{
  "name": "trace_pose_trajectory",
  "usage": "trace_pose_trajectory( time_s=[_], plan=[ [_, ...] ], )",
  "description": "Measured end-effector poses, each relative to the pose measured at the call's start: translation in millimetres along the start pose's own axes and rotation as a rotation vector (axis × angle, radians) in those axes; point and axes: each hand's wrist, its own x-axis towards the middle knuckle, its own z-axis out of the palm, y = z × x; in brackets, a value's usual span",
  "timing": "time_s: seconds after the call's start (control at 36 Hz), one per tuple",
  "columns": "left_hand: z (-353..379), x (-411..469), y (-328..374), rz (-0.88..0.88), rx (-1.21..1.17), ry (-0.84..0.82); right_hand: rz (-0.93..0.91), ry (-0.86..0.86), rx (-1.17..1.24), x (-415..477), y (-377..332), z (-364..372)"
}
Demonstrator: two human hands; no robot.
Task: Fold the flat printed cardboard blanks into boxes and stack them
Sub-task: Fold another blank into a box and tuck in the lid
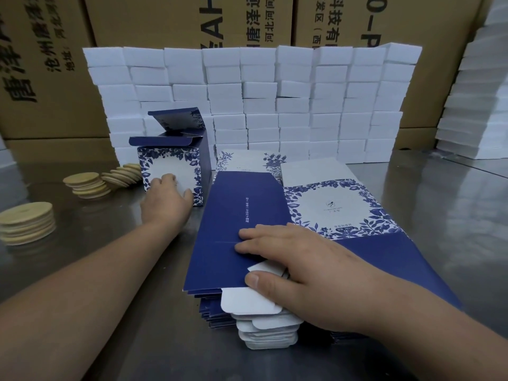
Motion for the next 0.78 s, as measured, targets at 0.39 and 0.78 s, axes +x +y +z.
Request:
trace_pose_trajectory(
  time_s=[0.39,0.78],
  plan=[
    [-39.2,-67.9,24.1,-0.345,-0.935,-0.091,0.043,0.460,0.228,-3.0,-1.7,-12.5],
    [-60.3,-96.1,40.5,-0.345,-1.221,-0.397,0.769,0.790,0.698,-9.6,113.9,-59.4]
  ],
)
